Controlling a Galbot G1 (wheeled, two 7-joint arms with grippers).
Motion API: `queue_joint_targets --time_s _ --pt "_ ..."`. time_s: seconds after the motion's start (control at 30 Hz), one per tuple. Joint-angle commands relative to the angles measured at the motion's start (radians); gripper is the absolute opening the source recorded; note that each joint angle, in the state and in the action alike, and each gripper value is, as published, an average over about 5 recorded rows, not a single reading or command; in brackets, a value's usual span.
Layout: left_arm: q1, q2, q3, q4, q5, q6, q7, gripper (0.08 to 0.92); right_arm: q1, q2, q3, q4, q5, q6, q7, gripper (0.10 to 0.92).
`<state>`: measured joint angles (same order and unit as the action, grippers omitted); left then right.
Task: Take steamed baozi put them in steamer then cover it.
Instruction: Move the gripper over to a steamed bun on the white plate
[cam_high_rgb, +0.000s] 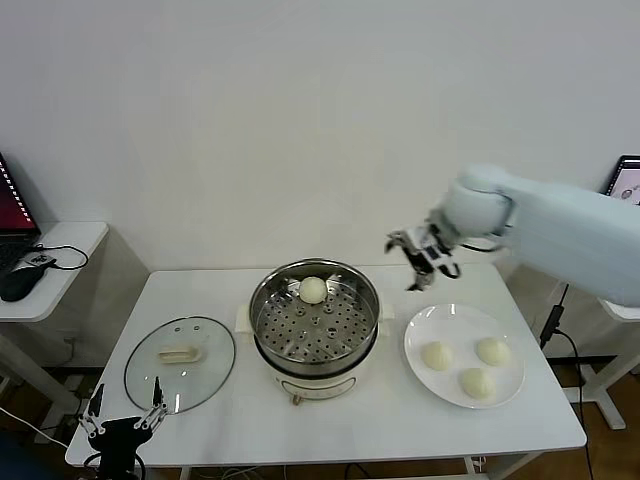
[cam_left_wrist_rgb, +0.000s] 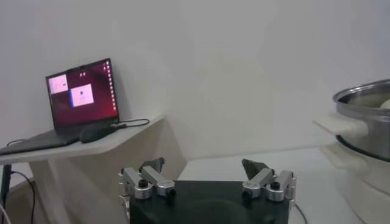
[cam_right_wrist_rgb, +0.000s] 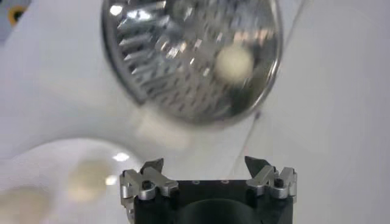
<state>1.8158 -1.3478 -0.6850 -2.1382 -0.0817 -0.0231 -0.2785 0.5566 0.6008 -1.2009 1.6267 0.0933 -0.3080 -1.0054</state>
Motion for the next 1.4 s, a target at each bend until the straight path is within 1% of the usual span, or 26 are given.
queue_joint_targets --time_s 0.03,0.27,0.67,0.9,1.13,1.4 --pt "-0.002 0.008 -0.008 0.002 -0.006 0.001 0.023 0.823 -0.216 -0.208 0.104 0.082 -0.068 -0.113 -0.018 0.823" --pt "-0.003 0.005 -0.008 0.01 -0.003 0.002 0.03 0.823 -0.442 -0.188 0.245 0.033 -0.165 -0.09 -0.015 0.823" --pt "0.0 -0.003 -0.013 0.016 -0.002 0.002 0.031 0.823 -0.709 -0.087 0.427 -0.107 -0.257 -0.064 0.027 0.823" --pt "0.0 -0.005 -0.016 0.024 0.002 0.002 0.036 0.823 -0.747 0.011 0.476 -0.195 -0.265 -0.035 0.047 0.823" --pt "-0.003 -0.003 -0.023 0.033 0.002 0.002 0.038 0.823 -0.738 0.091 0.481 -0.251 -0.265 -0.029 0.055 0.823" --pt "-0.005 -0.003 -0.027 0.035 0.001 0.001 0.039 0.823 -0.73 0.122 0.473 -0.275 -0.268 -0.047 0.05 0.819"
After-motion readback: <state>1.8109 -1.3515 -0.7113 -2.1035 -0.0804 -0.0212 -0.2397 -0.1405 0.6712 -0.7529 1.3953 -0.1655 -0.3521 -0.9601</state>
